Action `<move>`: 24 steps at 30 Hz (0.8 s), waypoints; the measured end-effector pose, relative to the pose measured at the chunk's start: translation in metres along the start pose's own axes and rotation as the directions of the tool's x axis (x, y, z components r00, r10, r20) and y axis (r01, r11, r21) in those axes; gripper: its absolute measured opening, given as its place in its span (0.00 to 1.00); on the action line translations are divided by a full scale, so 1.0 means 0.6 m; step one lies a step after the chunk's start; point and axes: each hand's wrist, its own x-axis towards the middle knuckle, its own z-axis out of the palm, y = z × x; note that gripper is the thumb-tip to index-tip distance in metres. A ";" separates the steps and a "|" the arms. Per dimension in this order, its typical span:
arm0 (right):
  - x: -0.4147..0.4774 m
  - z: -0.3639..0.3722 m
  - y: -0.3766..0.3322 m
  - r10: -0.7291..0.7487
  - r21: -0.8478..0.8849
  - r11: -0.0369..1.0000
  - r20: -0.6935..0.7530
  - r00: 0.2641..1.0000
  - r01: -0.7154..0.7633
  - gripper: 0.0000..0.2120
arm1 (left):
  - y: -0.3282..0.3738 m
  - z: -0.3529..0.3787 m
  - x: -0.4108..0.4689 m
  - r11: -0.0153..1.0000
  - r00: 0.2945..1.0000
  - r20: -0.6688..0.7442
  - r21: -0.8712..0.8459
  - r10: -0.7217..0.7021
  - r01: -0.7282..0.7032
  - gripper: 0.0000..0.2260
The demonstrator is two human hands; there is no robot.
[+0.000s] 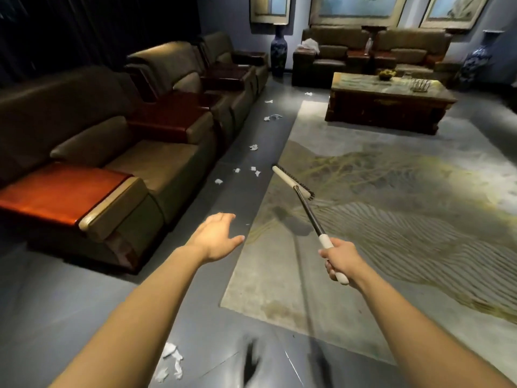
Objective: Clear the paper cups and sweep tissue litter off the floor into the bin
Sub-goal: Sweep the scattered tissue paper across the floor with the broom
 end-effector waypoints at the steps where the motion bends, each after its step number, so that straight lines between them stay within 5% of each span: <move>1: 0.039 0.010 -0.033 0.010 0.003 1.000 0.005 1.000 -0.010 0.09 | -0.011 -0.013 0.042 1.000 1.000 -0.002 -0.015 -0.015 0.015 0.30; 7: 0.310 0.077 -0.202 0.062 0.075 0.995 0.022 0.998 -0.063 0.08 | -0.095 -0.068 0.344 0.992 0.996 0.017 -0.081 -0.091 0.092 0.30; 11: 0.511 0.125 -0.327 0.090 0.168 0.982 0.004 0.996 -0.090 0.17 | -0.140 -0.113 0.581 0.993 0.998 -0.008 -0.101 -0.068 0.067 0.29; 15: 0.681 0.140 -0.466 0.103 0.214 0.971 0.029 0.994 -0.107 0.11 | -0.174 -0.185 0.803 0.995 0.994 0.073 -0.046 -0.080 0.083 0.30; 24: 1.049 0.069 -0.654 0.105 0.067 0.993 -0.107 0.989 -0.098 0.14 | -0.119 -0.219 1.320 0.999 0.984 0.174 -0.016 0.046 -0.043 0.30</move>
